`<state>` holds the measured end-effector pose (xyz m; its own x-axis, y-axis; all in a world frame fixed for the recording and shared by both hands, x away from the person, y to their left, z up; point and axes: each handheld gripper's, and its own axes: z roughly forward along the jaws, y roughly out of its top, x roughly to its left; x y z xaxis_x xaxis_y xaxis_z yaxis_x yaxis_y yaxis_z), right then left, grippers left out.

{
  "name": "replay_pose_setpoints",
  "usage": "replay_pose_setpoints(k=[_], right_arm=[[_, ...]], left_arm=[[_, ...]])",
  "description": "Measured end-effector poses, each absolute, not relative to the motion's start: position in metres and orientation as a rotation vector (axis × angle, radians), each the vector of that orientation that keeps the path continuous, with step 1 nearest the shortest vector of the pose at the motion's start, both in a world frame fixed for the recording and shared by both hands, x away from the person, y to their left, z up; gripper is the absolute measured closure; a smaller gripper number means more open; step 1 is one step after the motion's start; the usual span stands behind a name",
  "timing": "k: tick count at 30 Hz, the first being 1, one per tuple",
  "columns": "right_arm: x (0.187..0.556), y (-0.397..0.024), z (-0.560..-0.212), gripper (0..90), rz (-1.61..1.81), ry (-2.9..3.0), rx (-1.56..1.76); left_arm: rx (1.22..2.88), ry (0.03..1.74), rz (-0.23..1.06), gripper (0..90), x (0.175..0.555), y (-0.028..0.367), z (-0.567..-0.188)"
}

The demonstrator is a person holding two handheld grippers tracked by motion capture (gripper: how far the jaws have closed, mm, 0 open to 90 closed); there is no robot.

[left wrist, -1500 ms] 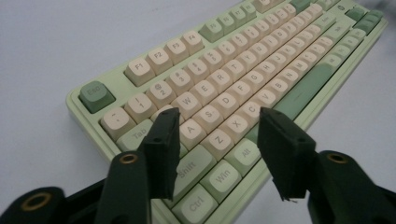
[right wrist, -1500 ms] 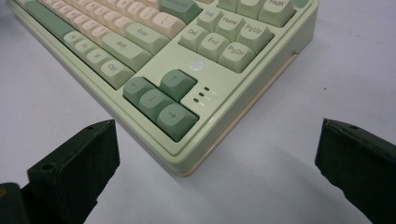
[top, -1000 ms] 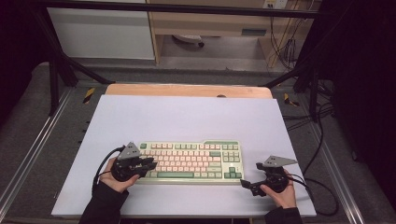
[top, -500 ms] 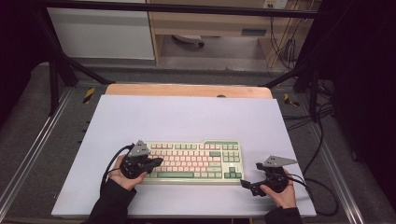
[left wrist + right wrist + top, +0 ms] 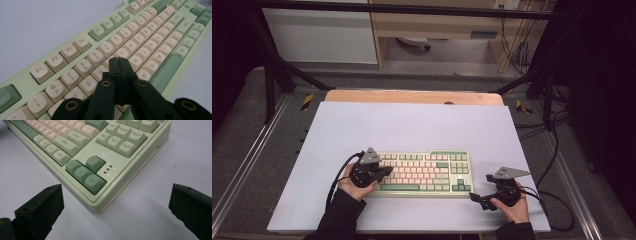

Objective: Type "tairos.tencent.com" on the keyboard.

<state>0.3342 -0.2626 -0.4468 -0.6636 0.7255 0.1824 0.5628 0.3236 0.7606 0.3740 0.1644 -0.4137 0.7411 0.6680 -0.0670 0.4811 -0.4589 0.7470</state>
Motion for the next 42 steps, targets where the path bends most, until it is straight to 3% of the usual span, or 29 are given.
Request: replay_pose_setpoints(k=[42], right_arm=[[0.334, -0.262, -0.447, 0.3, 1.253, 2.398, 1.176]], left_arm=[[2.137, 0.848, 0.326, 89.9, 0.384, 0.148, -0.425]])
